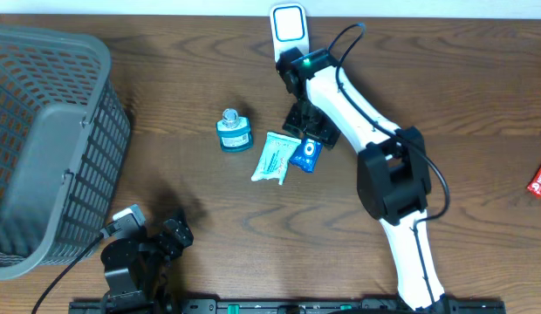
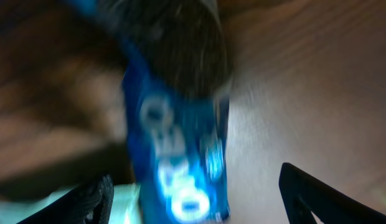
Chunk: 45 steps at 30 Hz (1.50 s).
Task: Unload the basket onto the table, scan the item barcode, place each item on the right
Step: 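Move the right gripper back over the blue Oreo pack, then grasp the blue Oreo pack with the right gripper and lift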
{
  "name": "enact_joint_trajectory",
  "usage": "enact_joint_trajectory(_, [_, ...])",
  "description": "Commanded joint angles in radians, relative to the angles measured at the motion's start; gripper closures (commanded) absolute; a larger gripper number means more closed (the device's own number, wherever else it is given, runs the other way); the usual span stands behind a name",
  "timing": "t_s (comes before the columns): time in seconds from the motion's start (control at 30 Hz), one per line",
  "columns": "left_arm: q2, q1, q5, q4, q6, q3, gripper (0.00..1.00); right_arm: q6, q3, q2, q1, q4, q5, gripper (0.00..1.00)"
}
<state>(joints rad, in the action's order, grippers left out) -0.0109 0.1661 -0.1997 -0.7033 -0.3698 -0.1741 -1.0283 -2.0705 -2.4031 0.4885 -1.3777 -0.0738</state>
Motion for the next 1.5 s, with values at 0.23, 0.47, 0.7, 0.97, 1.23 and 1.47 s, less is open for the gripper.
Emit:
enact_joint_trajectory(0.23, [0.005,-0.006,0.003,-0.021,-0.002,0.005,0.02,-0.080,0.004,-0.047,-0.017,0.058,-0.112,0.24])
enact_joint_trajectory(0.47, [0.005,-0.006,0.003,-0.021,-0.002,0.005,0.02,-0.074,0.004,-0.051,-0.032,0.060,-0.113,0.54])
enact_joint_trajectory(0.7, [0.005,-0.006,0.003,-0.021,-0.002,0.005,0.02,-0.074,-0.002,-0.048,-0.031,0.023,-0.050,0.98])
enact_joint_trajectory(0.97, [0.005,-0.006,0.003,-0.021,-0.002,0.005,0.02,0.079,-0.122,0.071,-0.053,-0.201,0.046,0.99])
enact_joint_trajectory(1.23, [0.005,-0.006,0.003,-0.021,-0.002,0.005,0.02,0.398,-0.125,0.329,-0.068,-0.251,0.301,0.99])
enact_joint_trajectory(1.47, [0.005,-0.006,0.003,-0.021,-0.002,0.005,0.02,0.674,-0.125,0.523,-0.128,-0.299,0.688,0.99])
